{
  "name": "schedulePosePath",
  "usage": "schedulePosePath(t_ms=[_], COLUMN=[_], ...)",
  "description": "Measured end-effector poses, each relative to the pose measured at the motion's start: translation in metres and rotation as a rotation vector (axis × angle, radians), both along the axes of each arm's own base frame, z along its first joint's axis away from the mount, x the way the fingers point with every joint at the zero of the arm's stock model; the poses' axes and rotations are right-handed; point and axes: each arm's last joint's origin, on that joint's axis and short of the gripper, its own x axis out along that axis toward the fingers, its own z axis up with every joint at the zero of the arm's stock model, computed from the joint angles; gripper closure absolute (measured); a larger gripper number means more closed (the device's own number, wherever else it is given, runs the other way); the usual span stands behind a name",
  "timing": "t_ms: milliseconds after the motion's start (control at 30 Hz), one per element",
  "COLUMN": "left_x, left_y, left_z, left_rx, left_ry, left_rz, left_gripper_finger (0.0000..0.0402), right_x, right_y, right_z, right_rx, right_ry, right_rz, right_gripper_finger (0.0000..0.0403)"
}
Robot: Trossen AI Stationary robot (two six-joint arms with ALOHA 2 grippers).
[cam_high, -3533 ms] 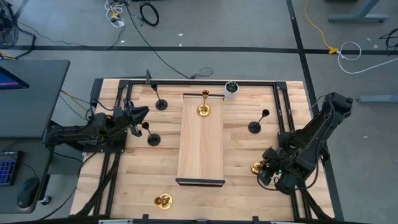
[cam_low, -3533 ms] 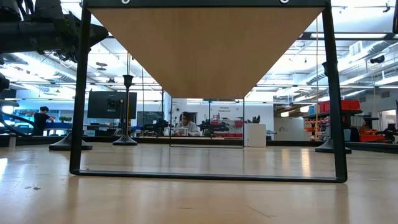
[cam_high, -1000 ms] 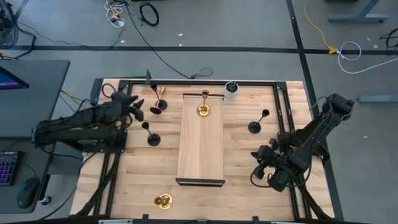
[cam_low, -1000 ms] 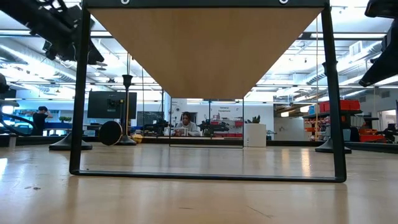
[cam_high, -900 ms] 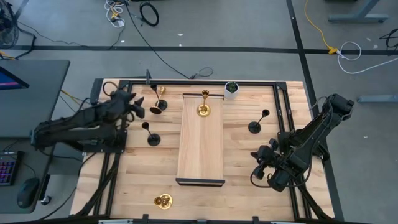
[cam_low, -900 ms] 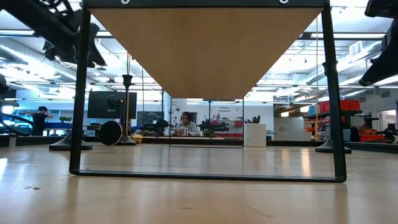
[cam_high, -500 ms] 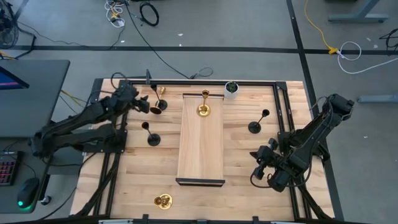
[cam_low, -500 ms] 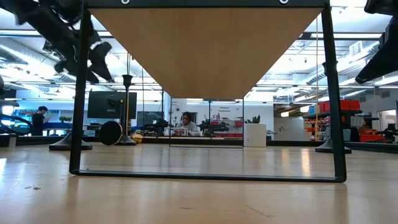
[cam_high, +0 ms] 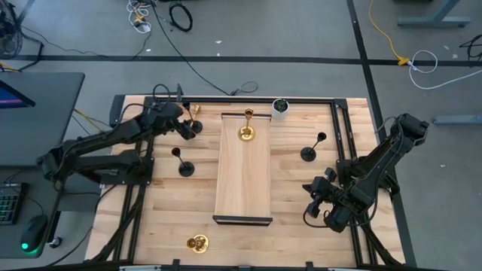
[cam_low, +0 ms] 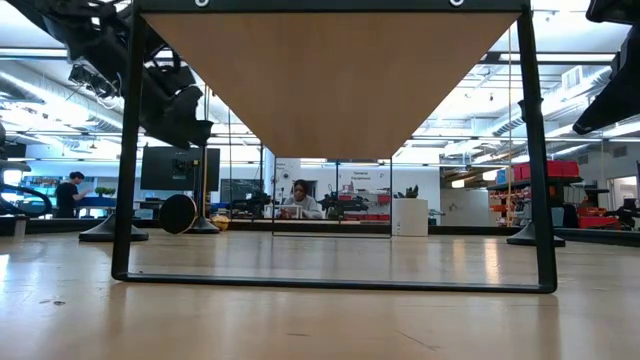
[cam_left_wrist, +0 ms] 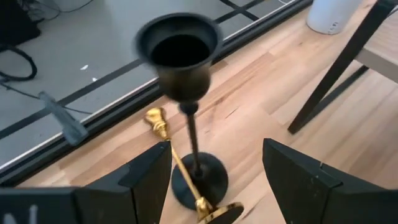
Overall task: Pick & Place candle stick holders
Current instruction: Put the top left black candle holder on the shelf
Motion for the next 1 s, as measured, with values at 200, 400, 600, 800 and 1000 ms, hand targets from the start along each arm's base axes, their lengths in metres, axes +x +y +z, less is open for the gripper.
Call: schedulePosePath(t_ms=[200,400,600,800,1000], left_x=[0.009,0.02,0.025,0.029,0.029], left_y=[0.007,0.014,0.018,0.021,0.021], left_z=[-0.005,-0.012,-0.021,-0.021,-0.021], left_rx=[0.032,0.055,0.045,0.08,0.08], left_ry=[0.03,0.047,0.09,0.077,0.081], left_rz=[-0.009,-0.016,-0.009,-0.012,-0.015], left_gripper_finger=[0.0149,0.0149,0.0168,0.0241,0.0361], right_x=[0.0,0.0,0.0,0.0,0.0], right_y=[0.0,0.0,0.0,0.0,0.0], right_z=[0.0,0.0,0.0,0.0,0.0], right_rx=[-0.001,-0.007,-0.007,-0.008,-0.007], right_ry=[0.0,-0.007,-0.007,-0.006,-0.007], right_rz=[0.001,0.0,0.0,0.0,0.0], right_gripper_finger=[0.0403,0.0403,0.0403,0.0403,0.0403])
